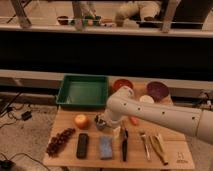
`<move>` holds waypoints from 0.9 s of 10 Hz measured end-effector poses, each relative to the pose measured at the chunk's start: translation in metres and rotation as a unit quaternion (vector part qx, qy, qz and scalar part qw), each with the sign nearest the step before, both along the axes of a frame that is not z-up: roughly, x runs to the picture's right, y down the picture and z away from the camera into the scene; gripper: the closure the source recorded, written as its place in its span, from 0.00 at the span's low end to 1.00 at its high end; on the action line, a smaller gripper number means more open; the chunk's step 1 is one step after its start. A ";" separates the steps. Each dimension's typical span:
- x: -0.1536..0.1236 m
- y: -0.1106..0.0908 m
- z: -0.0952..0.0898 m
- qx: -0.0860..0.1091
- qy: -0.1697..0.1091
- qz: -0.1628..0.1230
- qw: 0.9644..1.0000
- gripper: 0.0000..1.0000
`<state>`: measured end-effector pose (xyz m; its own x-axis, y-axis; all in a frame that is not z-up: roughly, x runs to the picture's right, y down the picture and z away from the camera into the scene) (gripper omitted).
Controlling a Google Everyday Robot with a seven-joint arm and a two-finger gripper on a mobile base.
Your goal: Stack cups into tray
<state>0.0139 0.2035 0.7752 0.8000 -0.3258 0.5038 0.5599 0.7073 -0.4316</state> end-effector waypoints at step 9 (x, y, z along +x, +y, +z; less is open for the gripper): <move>-0.037 0.005 0.022 -0.020 -0.035 -0.013 0.999 0.43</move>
<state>-0.0234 0.2086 0.7974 0.7535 -0.3252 0.5715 0.6082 0.6749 -0.4179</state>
